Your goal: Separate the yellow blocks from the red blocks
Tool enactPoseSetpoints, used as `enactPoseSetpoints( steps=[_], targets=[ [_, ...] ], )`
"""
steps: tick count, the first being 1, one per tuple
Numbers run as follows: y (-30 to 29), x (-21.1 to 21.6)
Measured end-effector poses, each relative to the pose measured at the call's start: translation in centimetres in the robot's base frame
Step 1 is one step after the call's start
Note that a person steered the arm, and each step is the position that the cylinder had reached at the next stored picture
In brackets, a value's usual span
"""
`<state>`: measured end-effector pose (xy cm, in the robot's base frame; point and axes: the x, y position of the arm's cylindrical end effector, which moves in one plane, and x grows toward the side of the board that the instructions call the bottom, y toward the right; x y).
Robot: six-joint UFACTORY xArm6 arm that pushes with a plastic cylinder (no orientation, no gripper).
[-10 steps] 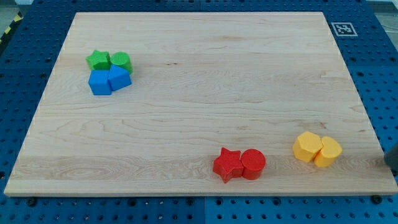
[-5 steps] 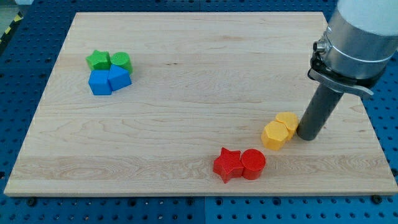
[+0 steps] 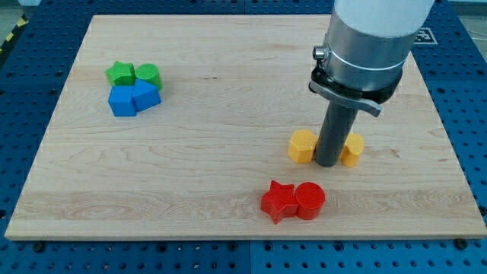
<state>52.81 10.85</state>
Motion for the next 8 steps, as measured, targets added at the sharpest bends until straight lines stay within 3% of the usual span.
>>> enactPoseSetpoints(
  steps=[1,3,6,7,8],
  targets=[
    [-0.6,1.8],
    [-7.4,-2.0],
    [-1.1,-1.3],
    [-6.8,-1.3],
    [-16.7,-1.3]
  ],
)
